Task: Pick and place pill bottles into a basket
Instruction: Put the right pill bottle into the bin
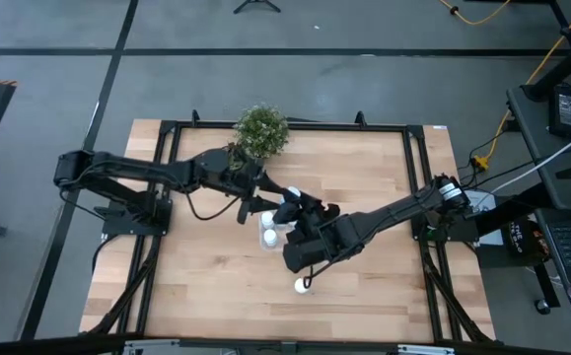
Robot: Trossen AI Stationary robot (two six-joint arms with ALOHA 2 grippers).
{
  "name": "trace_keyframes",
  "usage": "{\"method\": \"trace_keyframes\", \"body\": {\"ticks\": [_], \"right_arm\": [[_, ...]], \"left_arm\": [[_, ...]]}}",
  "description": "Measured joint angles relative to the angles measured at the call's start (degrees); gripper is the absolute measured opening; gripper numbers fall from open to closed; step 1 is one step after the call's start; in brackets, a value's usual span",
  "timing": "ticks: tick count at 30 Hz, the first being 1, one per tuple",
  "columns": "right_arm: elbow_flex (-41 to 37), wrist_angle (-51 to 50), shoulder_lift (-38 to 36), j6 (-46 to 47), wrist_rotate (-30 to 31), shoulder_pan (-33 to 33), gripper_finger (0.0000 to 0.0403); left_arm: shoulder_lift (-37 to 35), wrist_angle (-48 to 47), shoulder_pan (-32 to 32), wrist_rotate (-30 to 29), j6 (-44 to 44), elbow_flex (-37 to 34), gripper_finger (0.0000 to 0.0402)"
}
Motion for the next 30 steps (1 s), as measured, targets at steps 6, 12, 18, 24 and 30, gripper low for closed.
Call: {"method": "trace_keyframes", "body": {"ticks": [6, 12, 18, 24, 30], "right_arm": [[0.0, 0.3, 0.0, -0.2, -0.2, -0.1, 0.0155], [0.0, 0.7, 0.0, -0.4, -0.7, -0.1, 0.0155], [0.0, 1.0, 0.0, -0.4, -0.6, -0.1, 0.0155], [0.0, 1.0, 0.1, -1.3, -0.8, -0.1, 0.0155], [0.0, 1.2, 0.1, -0.6, -0.6, -0.1, 0.0164]], "left_arm": [[2.5, -0.2, 1.1, 1.9, -2.1, 1.7, 0.0221], [4.0, 0.7, 1.9, 5.5, -3.7, 1.8, 0.0221], [5.3, 1.9, 1.9, 6.7, -6.4, 1.8, 0.0221], [6.5, 3.0, 1.9, 7.6, -5.8, 1.8, 0.0190], [6.5, 3.9, 2.0, 9.1, -5.3, 1.7, 0.0165]]}}
